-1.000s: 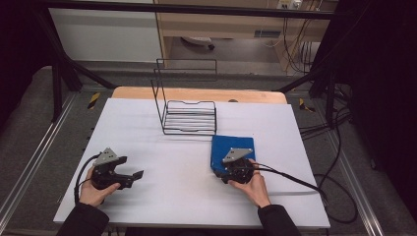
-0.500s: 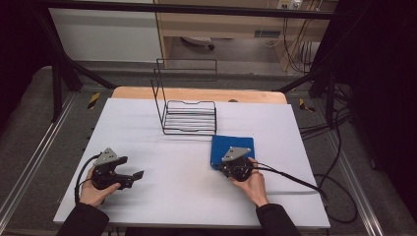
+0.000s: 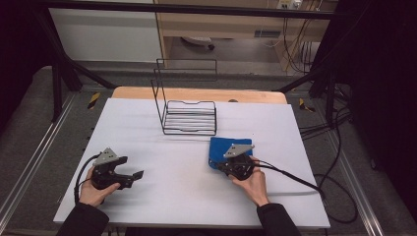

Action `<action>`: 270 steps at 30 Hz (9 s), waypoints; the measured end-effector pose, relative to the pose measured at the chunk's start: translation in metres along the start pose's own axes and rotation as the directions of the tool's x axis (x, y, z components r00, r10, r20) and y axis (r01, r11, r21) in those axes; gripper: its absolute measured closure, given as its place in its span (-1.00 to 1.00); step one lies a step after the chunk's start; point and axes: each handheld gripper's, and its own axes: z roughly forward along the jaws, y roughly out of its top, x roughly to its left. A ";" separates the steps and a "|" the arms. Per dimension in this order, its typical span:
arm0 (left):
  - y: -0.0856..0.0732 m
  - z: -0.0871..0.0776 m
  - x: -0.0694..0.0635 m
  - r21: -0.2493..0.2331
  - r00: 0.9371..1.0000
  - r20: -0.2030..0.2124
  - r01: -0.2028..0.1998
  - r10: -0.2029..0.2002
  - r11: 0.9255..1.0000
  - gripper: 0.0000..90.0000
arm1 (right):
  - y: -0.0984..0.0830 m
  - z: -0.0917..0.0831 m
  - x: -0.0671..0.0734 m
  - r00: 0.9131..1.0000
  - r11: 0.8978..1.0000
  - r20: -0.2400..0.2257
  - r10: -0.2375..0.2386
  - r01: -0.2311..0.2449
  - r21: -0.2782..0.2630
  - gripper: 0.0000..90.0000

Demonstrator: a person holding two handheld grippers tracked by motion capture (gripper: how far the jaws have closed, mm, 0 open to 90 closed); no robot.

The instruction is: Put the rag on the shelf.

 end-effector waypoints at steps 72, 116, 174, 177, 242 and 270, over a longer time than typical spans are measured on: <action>0.000 0.004 -0.002 0.026 1.000 0.008 0.002 -0.002 1.000 -0.78 | 0.000 0.017 -0.048 0.963 0.964 0.076 0.258 -0.251 -0.083 0.92; 0.002 0.005 -0.009 0.032 1.000 0.021 -0.008 0.007 0.999 -0.79 | -0.058 -0.040 0.010 0.917 0.916 0.035 0.398 -0.399 0.040 0.92; 0.083 0.118 -0.099 0.298 0.990 0.142 -0.030 -0.013 0.954 0.93 | -0.064 -0.039 -0.024 0.913 0.913 0.022 0.408 -0.408 0.000 0.87; 0.080 0.105 -0.102 0.288 0.989 0.145 -0.028 -0.014 0.957 0.93 | -0.059 -0.039 -0.027 0.921 0.921 0.015 0.390 -0.390 0.003 0.92; 0.054 0.102 -0.088 0.277 0.994 0.093 0.037 -0.065 0.960 0.94 | -0.034 -0.001 0.089 0.981 1.000 -0.193 0.018 -0.013 0.028 0.98; 0.041 0.077 -0.109 0.252 0.995 0.067 0.058 -0.078 0.966 0.95 | -0.045 -0.023 0.046 0.970 0.972 -0.051 0.237 -0.236 0.019 0.11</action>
